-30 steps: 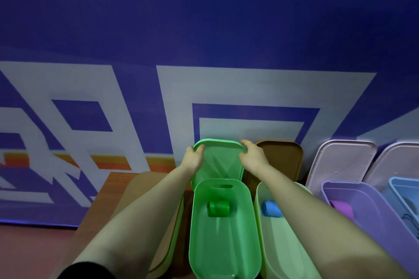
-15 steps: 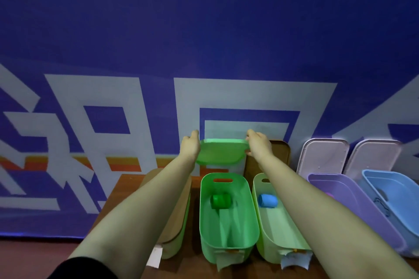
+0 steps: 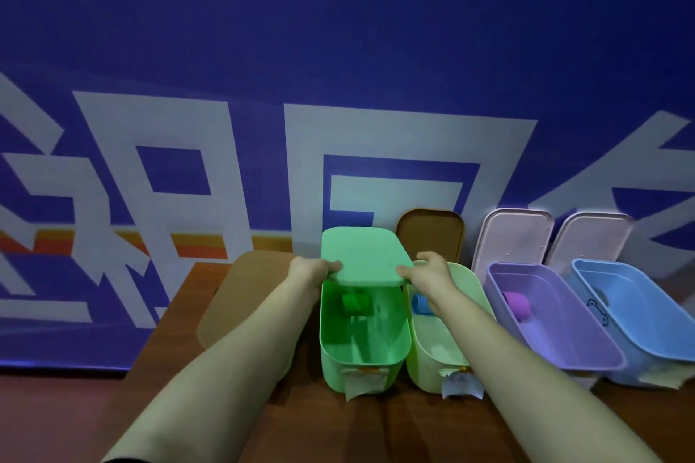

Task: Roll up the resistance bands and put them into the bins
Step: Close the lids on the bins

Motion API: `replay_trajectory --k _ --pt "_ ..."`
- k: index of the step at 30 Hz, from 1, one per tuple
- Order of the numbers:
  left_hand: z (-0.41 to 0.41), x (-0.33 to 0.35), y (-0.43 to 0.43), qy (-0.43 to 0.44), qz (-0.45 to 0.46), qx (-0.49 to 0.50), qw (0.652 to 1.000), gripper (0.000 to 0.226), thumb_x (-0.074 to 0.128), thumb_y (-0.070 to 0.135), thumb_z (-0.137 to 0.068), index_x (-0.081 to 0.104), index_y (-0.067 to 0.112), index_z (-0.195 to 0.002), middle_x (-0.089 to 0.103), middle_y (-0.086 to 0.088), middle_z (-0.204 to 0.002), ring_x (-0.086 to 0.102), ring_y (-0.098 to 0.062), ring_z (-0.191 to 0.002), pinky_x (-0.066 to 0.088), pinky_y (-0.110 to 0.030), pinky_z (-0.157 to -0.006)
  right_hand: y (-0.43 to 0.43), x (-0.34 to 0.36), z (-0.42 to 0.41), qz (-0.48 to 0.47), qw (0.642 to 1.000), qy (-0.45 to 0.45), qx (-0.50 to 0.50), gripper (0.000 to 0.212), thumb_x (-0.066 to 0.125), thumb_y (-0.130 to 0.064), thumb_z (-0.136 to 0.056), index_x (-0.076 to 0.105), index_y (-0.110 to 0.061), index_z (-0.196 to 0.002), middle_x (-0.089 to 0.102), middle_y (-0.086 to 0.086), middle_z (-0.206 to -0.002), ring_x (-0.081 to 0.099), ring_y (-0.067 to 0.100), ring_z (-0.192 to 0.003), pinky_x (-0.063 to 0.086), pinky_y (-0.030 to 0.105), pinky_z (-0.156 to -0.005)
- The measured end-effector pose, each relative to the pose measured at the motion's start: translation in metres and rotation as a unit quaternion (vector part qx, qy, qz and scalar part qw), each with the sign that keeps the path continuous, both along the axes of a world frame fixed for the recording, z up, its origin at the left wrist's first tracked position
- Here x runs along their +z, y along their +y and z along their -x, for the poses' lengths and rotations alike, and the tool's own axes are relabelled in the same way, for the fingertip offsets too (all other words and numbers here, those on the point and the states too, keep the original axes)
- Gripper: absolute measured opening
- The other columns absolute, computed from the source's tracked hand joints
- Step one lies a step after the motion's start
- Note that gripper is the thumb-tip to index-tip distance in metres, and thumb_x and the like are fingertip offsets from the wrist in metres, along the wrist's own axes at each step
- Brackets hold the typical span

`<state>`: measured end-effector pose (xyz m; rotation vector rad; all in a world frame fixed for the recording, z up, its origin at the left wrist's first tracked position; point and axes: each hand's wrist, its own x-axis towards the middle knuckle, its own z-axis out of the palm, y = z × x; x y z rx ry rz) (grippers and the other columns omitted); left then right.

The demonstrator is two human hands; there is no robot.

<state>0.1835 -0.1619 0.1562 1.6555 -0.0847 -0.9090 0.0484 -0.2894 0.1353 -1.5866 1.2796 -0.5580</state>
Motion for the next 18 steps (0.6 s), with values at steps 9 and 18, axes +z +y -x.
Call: replay_trajectory --k 9,18 --pt "0.023 -0.059 0.024 -0.038 -0.024 -0.013 0.999 0.053 0.068 0.002 -0.084 0.044 -0.007 -0.131 0.058 -0.023 -0.126 0.060 -0.036 -0.109 0.049 -0.034 -0.081 0.032 -0.047 0.034 -0.032 0.998 0.038 0.043 0.042 0.066 -0.002 -0.084 0.052 0.003 -0.123 0.060 0.012 -0.117 0.058 0.030 -0.111 0.047 0.037 -0.096" --pt "0.034 -0.107 0.033 -0.043 -0.019 -0.020 0.999 0.057 0.065 0.012 -0.087 0.044 0.006 -0.139 0.059 -0.013 -0.130 0.061 -0.031 -0.110 0.051 -0.045 -0.095 0.053 -0.070 0.051 0.005 0.996 0.066 0.052 0.046 0.067 -0.009 -0.084 0.052 -0.003 -0.127 0.059 0.011 -0.129 0.054 0.028 -0.120 0.042 0.031 -0.096"
